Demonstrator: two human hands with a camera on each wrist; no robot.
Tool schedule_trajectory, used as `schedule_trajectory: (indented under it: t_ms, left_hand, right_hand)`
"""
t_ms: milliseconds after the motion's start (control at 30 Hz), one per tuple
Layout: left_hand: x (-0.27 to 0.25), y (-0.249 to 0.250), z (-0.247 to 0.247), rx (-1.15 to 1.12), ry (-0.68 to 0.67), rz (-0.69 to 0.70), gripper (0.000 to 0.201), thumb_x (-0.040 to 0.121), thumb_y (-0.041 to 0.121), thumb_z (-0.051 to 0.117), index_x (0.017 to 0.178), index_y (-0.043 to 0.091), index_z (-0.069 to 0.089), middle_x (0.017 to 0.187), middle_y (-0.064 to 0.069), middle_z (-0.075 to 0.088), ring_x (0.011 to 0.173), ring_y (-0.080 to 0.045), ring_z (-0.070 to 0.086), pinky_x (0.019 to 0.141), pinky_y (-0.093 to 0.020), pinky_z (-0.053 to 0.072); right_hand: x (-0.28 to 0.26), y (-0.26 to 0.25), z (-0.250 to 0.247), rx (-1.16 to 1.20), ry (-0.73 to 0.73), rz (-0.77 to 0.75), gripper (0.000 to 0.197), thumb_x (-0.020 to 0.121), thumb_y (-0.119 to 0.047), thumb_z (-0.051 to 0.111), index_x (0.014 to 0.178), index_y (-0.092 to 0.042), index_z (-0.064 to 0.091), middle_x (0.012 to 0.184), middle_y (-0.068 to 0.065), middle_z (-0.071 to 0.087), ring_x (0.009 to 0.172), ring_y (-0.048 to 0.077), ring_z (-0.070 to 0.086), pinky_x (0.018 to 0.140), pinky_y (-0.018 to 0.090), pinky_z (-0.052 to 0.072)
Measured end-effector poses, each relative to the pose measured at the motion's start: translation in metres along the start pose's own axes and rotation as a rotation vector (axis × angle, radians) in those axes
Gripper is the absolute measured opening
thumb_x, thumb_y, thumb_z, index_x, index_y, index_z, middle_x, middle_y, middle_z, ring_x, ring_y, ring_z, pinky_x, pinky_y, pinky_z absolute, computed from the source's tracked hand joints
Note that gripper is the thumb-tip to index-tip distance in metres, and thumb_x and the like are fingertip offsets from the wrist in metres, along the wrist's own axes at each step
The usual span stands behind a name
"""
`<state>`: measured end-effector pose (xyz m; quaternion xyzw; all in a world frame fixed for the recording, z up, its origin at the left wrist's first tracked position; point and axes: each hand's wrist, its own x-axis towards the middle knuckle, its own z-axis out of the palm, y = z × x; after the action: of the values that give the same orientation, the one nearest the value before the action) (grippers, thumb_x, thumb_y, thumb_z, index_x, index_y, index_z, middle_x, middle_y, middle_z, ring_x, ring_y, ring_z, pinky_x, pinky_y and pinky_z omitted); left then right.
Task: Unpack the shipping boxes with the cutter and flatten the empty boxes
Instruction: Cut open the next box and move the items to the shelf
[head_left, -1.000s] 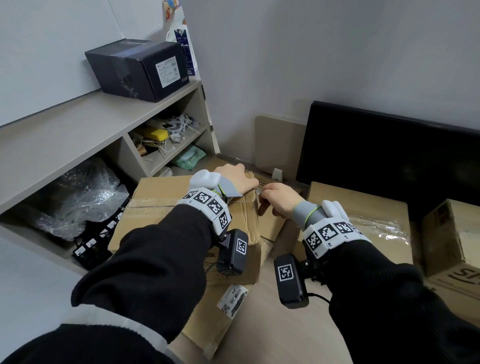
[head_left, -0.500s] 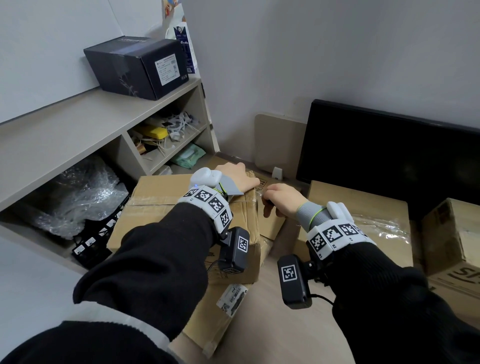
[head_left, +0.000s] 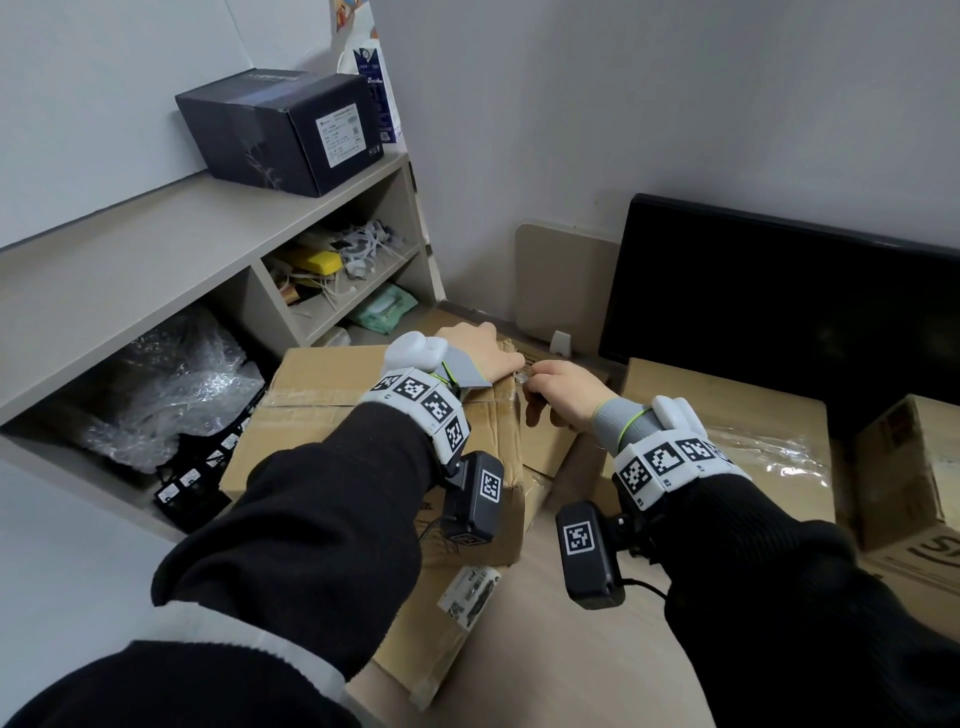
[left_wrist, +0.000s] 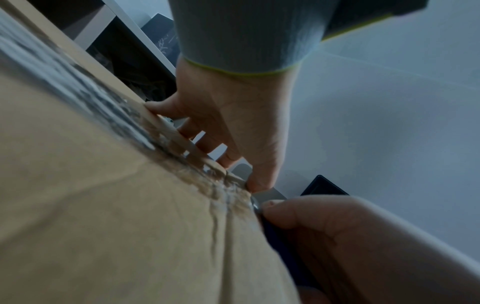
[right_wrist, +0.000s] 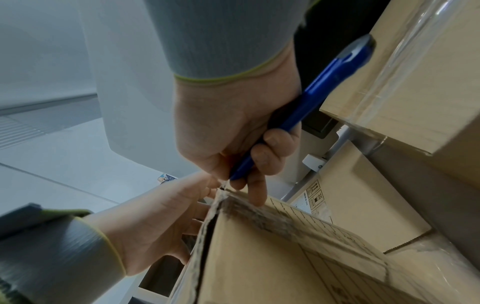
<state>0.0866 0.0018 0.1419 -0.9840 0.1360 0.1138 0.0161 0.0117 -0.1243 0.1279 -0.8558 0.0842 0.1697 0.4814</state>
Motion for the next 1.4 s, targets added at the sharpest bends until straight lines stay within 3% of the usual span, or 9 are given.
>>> schedule_trajectory:
  t_ms: [233, 433, 600, 767, 967, 1200, 1300, 1400]
  left_hand:
    - [-0.001, 0.000, -0.001, 0.007, -0.001, 0.003, 0.055, 0.088, 0.055, 0.042, 0.123, 0.014, 0.051, 0.122, -0.013, 0.058, 0.110, -0.032, 0.055, 0.077, -0.032, 0.037]
    - [-0.002, 0.000, -0.004, 0.031, -0.017, 0.010, 0.053, 0.089, 0.054, 0.042, 0.122, 0.013, 0.051, 0.120, -0.013, 0.059, 0.108, -0.032, 0.056, 0.076, -0.031, 0.036]
    - [-0.003, 0.001, -0.009, 0.045, -0.045, 0.012, 0.054, 0.090, 0.053, 0.041, 0.126, 0.014, 0.050, 0.122, -0.014, 0.058, 0.109, -0.033, 0.054, 0.076, -0.031, 0.037]
    - [-0.004, 0.003, -0.011, 0.050, -0.061, 0.007, 0.055, 0.089, 0.055, 0.041, 0.126, 0.014, 0.049, 0.119, -0.012, 0.058, 0.106, -0.031, 0.054, 0.075, -0.030, 0.037]
    - [-0.007, 0.004, -0.012, 0.054, -0.069, -0.001, 0.054, 0.089, 0.054, 0.043, 0.126, 0.015, 0.049, 0.120, -0.013, 0.058, 0.108, -0.031, 0.054, 0.074, -0.030, 0.035]
    - [-0.009, 0.004, -0.012, 0.038, -0.063, 0.001, 0.050, 0.089, 0.052, 0.044, 0.122, 0.015, 0.050, 0.116, -0.012, 0.059, 0.093, -0.027, 0.050, 0.073, -0.029, 0.035]
    - [-0.011, 0.003, -0.012, 0.033, -0.061, 0.005, 0.050, 0.089, 0.052, 0.044, 0.122, 0.015, 0.051, 0.117, -0.012, 0.058, 0.101, -0.029, 0.053, 0.074, -0.029, 0.035]
    - [-0.011, 0.004, -0.012, 0.029, -0.058, 0.004, 0.050, 0.090, 0.052, 0.044, 0.123, 0.015, 0.051, 0.118, -0.012, 0.058, 0.104, -0.030, 0.053, 0.074, -0.029, 0.034]
  right_hand:
    - [0.004, -0.001, -0.001, -0.036, 0.007, -0.031, 0.021, 0.087, -0.013, 0.040, 0.070, -0.013, 0.051, 0.059, 0.002, 0.056, 0.049, 0.018, 0.038, 0.042, 0.020, 0.027]
    - [0.004, 0.001, 0.000, 0.065, 0.046, -0.028, 0.022, 0.088, -0.011, 0.041, 0.068, -0.013, 0.051, 0.057, 0.002, 0.043, 0.050, 0.016, 0.034, 0.041, 0.021, 0.025]
    - [0.008, 0.000, -0.003, 0.035, 0.014, -0.024, 0.024, 0.089, -0.011, 0.039, 0.068, -0.013, 0.051, 0.058, 0.002, 0.043, 0.051, 0.017, 0.034, 0.041, 0.021, 0.026]
    - [0.003, 0.004, -0.006, 0.042, -0.020, -0.011, 0.021, 0.091, -0.010, 0.039, 0.074, -0.011, 0.052, 0.058, 0.002, 0.039, 0.047, 0.014, 0.030, 0.034, 0.014, 0.021]
    - [0.008, 0.004, -0.003, 0.069, -0.026, -0.045, 0.026, 0.091, -0.008, 0.039, 0.068, -0.015, 0.051, 0.058, 0.002, 0.040, 0.051, 0.015, 0.034, 0.043, 0.023, 0.026]
    - [0.006, 0.002, -0.003, 0.057, -0.050, -0.048, 0.025, 0.092, -0.009, 0.039, 0.069, -0.015, 0.049, 0.060, 0.002, 0.040, 0.050, 0.015, 0.033, 0.039, 0.019, 0.025]
    - [0.004, 0.002, -0.002, 0.048, -0.072, -0.040, 0.026, 0.092, -0.010, 0.039, 0.069, -0.015, 0.047, 0.060, 0.002, 0.040, 0.049, 0.015, 0.031, 0.035, 0.016, 0.023]
    - [0.004, 0.003, -0.001, 0.024, -0.060, -0.049, 0.026, 0.091, -0.010, 0.039, 0.067, -0.015, 0.046, 0.060, 0.003, 0.041, 0.050, 0.016, 0.032, 0.038, 0.019, 0.026]
